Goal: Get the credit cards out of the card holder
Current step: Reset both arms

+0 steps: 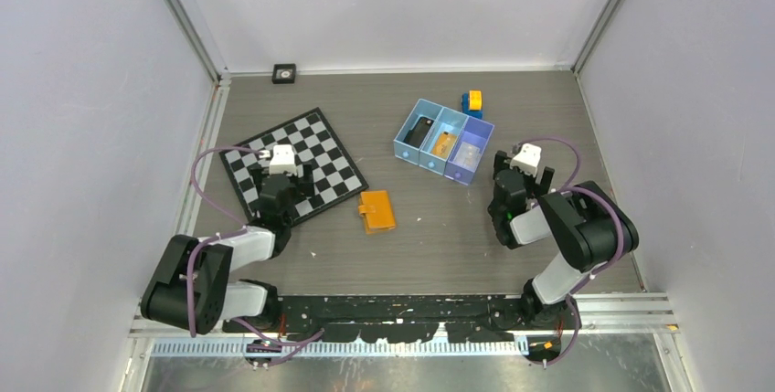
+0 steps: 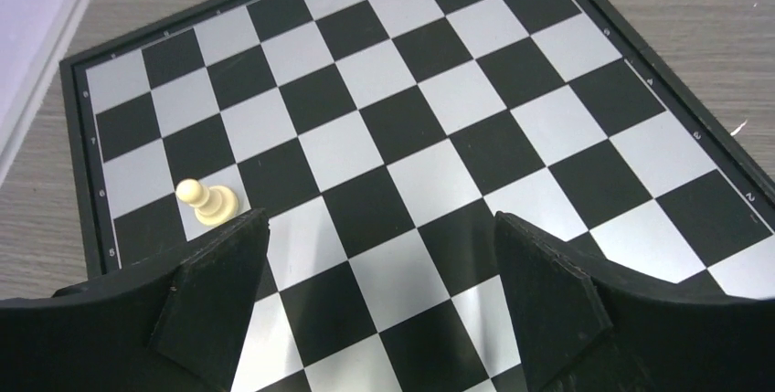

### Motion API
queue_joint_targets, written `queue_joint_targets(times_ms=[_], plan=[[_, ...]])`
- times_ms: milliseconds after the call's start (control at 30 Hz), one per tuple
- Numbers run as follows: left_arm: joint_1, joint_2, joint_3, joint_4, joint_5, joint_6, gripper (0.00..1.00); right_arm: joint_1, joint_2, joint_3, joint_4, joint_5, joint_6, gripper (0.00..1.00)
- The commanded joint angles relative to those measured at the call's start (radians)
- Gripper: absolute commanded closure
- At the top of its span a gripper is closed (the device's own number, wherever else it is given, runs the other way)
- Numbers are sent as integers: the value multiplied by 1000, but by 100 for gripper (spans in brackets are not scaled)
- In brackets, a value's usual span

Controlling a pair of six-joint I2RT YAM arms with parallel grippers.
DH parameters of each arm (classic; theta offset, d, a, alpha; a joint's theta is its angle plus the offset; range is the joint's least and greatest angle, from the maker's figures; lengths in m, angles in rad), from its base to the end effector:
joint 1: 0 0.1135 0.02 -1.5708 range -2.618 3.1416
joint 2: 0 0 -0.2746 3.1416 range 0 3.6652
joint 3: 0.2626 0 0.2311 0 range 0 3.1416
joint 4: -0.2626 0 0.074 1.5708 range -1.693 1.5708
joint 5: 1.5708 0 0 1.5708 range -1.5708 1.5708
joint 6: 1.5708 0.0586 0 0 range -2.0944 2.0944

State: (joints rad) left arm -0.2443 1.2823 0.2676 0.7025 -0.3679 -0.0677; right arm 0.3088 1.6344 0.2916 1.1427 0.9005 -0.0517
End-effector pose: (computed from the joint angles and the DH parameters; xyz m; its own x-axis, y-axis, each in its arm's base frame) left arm 0.2313 -0.0359 0.1793 -0.2901 0.0073 -0.9570 -0.1263 0.9909 0.0458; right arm 0.2565 0.0336 0.1618 -0.2172 -0.1030 -0.9707 0.5324 0.8210 -0.2062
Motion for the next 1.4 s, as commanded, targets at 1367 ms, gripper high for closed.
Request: queue_joint_targets(times_ms=[1367], plan=[[129, 264, 68, 290, 194, 105, 0, -290, -74, 60, -178, -575, 194, 1]])
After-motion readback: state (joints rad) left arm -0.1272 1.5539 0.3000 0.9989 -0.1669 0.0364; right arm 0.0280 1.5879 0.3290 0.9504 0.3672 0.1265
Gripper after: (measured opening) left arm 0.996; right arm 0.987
